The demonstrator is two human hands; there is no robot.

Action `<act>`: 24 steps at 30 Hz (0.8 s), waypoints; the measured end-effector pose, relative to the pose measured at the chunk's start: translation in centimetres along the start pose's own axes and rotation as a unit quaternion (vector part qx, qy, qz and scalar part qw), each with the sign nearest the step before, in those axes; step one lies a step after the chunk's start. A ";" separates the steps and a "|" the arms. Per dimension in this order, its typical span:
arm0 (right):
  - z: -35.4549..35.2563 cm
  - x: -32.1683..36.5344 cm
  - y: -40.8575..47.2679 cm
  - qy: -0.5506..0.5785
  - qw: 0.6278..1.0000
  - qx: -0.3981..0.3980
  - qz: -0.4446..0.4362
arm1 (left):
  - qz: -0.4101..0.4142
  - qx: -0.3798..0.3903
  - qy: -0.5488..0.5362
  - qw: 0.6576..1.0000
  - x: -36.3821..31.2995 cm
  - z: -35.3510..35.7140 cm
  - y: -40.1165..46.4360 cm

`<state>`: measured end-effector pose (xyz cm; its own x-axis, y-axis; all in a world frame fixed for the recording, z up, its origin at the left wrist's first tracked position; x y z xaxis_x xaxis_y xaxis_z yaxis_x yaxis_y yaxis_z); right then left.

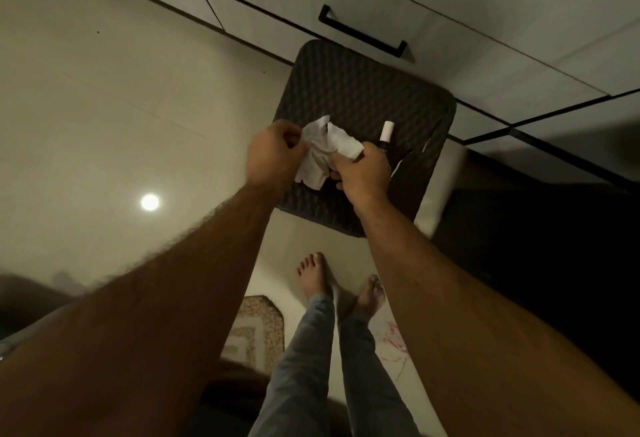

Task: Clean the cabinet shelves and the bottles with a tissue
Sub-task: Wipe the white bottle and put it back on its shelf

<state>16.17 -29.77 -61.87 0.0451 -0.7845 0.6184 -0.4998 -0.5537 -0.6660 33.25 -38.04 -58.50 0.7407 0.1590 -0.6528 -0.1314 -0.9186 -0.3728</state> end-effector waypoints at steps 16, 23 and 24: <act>-0.8 1.6 0.3 -0.265 0.954 -0.059 -0.131 | 0.118 0.115 0.200 0.966 -3.0 4.2 -0.1; -4.3 2.9 0.2 -0.247 0.954 -0.092 -0.144 | 0.137 0.077 0.192 0.969 -4.0 3.2 -0.5; -5.5 3.0 0.4 -0.238 0.955 -0.111 -0.136 | 0.136 0.060 0.180 0.972 -4.0 2.8 -0.6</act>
<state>11.35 -30.79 -57.96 0.5614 -0.6867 0.4619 -0.5821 -0.7244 -0.3694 28.48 -37.15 -57.50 0.8470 -0.2413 -0.4737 -0.4156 -0.8561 -0.3071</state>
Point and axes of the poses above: each hand's wrist, its own y-axis towards the middle knuckle, its own z-axis out of the palm, x = y × z, the point moved 10 cm from there along y, towards the middle knuckle, and after that the axes turned 5 degrees about z, right-handed, at the moved point
